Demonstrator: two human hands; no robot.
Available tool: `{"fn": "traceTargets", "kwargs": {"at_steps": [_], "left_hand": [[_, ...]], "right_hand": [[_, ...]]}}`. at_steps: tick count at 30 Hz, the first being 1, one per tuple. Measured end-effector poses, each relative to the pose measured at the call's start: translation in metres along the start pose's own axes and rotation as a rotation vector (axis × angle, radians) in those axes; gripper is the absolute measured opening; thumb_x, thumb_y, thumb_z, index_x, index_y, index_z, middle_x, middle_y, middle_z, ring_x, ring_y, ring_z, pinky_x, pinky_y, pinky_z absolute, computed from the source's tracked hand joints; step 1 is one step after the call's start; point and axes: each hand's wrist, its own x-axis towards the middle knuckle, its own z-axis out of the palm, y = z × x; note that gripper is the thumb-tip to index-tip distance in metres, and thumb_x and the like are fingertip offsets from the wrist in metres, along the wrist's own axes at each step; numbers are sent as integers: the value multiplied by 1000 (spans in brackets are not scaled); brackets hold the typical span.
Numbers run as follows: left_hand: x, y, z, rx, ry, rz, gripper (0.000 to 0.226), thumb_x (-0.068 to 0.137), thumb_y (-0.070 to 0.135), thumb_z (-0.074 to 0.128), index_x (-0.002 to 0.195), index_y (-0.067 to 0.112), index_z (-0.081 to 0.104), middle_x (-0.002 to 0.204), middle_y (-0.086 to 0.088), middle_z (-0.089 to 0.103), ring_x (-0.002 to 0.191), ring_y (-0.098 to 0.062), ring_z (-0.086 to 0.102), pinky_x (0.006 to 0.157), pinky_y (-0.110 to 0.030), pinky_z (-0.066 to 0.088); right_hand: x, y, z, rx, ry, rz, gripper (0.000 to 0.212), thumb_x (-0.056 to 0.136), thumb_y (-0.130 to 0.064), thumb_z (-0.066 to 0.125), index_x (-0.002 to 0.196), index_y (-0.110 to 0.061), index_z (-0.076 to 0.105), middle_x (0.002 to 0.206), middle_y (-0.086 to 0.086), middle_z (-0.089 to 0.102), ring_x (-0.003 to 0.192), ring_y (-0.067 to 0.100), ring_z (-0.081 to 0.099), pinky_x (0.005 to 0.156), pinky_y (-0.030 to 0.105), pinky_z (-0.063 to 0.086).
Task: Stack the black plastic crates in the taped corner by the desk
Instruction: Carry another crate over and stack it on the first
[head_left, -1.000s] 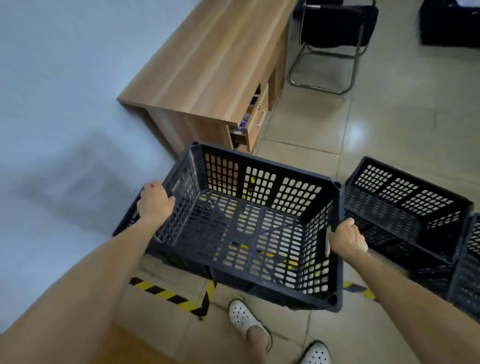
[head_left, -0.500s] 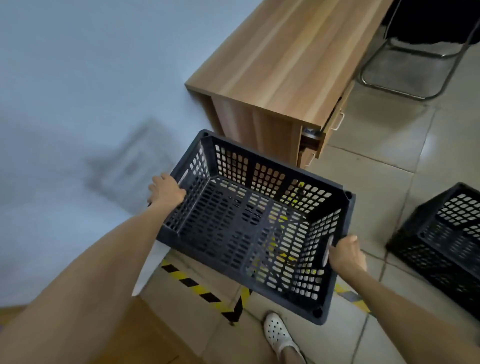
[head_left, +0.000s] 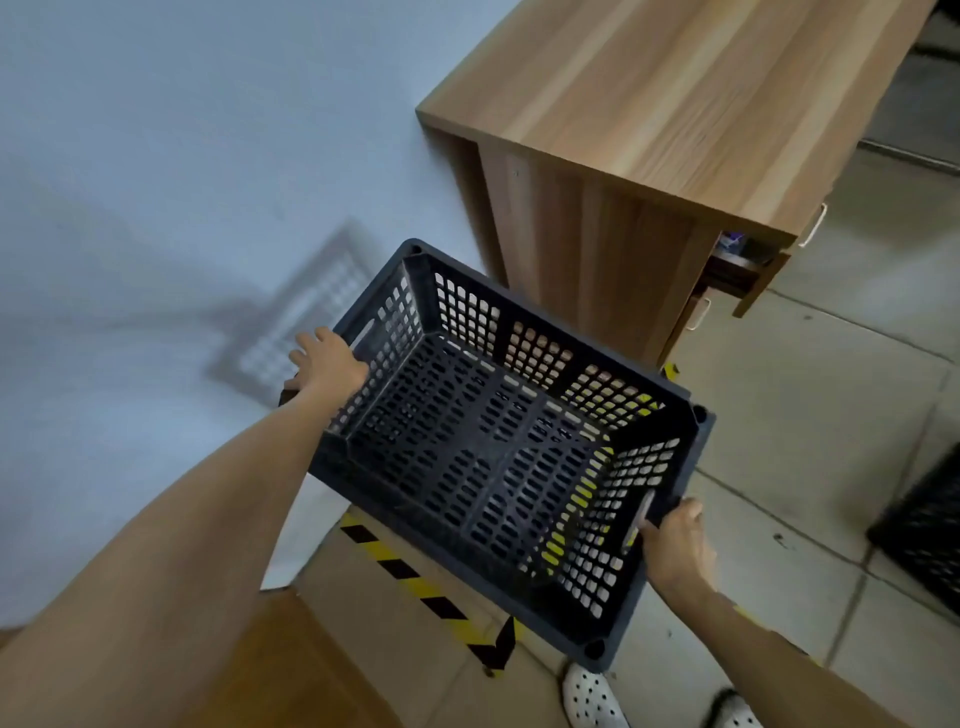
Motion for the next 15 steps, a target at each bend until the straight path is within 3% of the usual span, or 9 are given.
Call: {"fn": "traceTargets", "kwargs": {"at_steps": [4, 7, 15], "left_hand": [[22, -6, 15, -8, -22, -7, 75, 91, 26, 66, 147, 2, 22, 151, -21, 18, 135, -44, 25, 104, -62, 33], [36, -10, 24, -16, -19, -13, 74, 89, 26, 67, 144, 0, 25, 147, -22, 22, 132, -44, 29, 103, -60, 36], [61, -13, 39, -56, -57, -37, 86, 86, 35, 72, 146, 0, 24, 151, -21, 19, 136, -44, 26, 107, -59, 33]], "right_hand": [[5, -5, 22, 29, -13, 0, 26, 96, -9, 55, 96, -6, 30, 118, 30, 52, 104, 48, 57, 74, 48, 47], [10, -10, 32, 9, -31, -2, 25, 97, -11, 54, 96, -4, 30, 115, 29, 54, 99, 46, 59, 64, 39, 40], [26, -33, 34, -70, -42, 53, 19, 98, -8, 48, 102, -5, 29, 125, 25, 51, 106, 45, 57, 69, 37, 36]]}}
